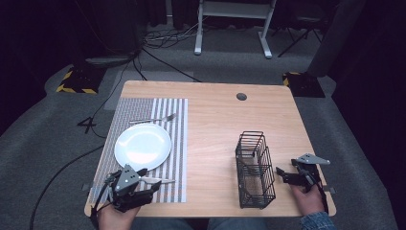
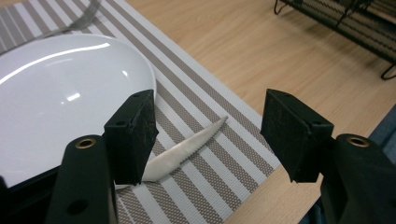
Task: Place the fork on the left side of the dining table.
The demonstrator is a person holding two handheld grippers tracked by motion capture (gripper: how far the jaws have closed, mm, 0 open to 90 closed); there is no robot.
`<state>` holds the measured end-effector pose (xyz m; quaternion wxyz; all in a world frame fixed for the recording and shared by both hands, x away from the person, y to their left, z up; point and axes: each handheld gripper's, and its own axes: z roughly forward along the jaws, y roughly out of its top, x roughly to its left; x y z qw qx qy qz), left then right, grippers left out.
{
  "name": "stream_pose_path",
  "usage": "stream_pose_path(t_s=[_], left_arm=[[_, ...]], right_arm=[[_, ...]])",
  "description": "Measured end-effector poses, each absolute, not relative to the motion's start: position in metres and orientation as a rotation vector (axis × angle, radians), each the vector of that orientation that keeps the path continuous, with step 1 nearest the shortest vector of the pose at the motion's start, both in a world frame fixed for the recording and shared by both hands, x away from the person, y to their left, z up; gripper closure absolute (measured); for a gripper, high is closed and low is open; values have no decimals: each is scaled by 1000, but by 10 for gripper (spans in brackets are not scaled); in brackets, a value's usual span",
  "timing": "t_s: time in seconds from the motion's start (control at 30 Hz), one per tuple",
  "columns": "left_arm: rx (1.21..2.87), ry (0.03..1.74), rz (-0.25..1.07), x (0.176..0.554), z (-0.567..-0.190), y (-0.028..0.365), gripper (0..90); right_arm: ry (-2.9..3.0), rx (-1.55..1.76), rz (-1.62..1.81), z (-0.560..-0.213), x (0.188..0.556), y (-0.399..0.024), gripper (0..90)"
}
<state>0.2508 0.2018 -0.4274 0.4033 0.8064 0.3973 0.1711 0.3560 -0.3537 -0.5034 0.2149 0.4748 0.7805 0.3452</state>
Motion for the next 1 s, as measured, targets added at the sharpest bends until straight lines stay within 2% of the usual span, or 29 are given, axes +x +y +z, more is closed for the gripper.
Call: stream_pose_path(t_s=[0.2,1.0], left_arm=[[2148,941,404,254,-444,176,354],[2281,752,215,278,-496,81,340]], right_arm=[[2171,1309,958,-503,356,-354,203],[2179,1302,962,-504,356,-353,203]])
